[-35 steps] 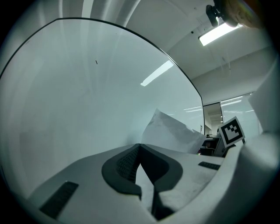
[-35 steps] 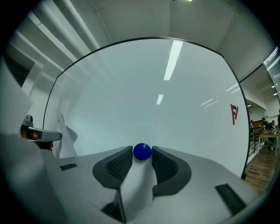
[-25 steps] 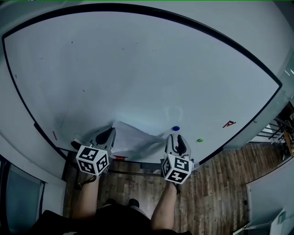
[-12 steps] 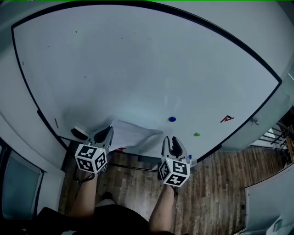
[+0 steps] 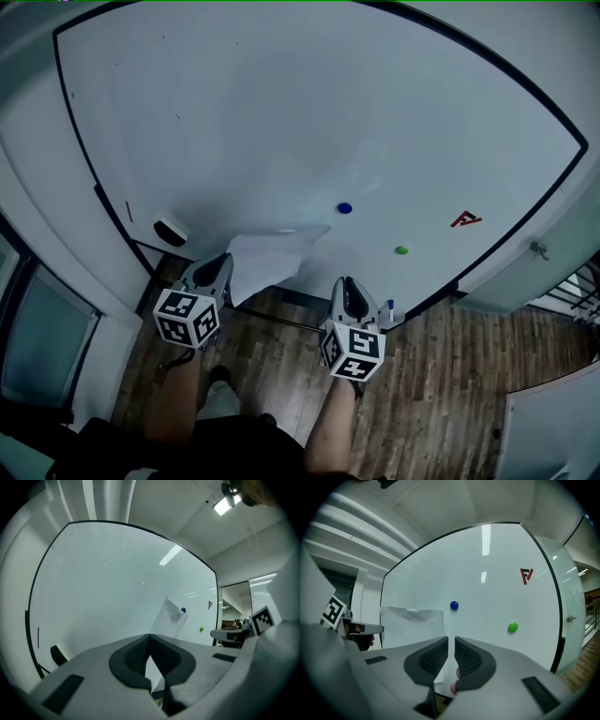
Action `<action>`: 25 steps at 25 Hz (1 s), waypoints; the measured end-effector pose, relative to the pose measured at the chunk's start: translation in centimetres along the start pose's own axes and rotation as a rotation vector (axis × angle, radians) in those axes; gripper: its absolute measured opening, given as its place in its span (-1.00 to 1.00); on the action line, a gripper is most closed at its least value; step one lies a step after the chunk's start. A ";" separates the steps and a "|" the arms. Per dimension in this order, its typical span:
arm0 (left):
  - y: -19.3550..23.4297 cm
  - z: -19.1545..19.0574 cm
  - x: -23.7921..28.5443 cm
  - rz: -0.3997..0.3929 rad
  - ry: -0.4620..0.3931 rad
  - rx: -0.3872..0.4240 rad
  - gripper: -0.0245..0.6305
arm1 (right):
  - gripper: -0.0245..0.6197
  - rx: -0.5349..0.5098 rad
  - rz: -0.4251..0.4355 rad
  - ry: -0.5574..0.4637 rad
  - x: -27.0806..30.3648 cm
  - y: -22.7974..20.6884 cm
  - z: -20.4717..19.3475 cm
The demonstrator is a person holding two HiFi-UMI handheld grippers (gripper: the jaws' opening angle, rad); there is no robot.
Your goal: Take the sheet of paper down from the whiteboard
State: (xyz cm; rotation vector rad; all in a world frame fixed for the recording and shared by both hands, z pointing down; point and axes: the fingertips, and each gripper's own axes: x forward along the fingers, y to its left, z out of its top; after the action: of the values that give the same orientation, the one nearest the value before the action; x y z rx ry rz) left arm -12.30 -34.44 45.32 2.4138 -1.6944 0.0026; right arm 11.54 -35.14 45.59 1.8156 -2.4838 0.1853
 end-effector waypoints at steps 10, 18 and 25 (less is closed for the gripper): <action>-2.0 -2.4 -4.0 0.027 0.010 -0.028 -0.86 | -0.85 -0.006 0.042 0.015 -3.2 0.8 -2.7; -3.0 -2.8 -5.5 0.036 0.012 -0.029 -0.86 | -0.85 -0.021 0.073 0.013 -4.3 1.6 -2.7; -3.9 -2.9 -5.0 0.018 0.016 -0.031 -0.86 | -0.85 -0.038 0.079 0.018 -4.8 1.6 -2.6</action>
State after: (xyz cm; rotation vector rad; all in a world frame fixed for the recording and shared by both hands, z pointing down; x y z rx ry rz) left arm -10.11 -28.04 47.06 2.3704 -1.6962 -0.0018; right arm 11.39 -29.78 47.48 1.6965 -2.5307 0.1564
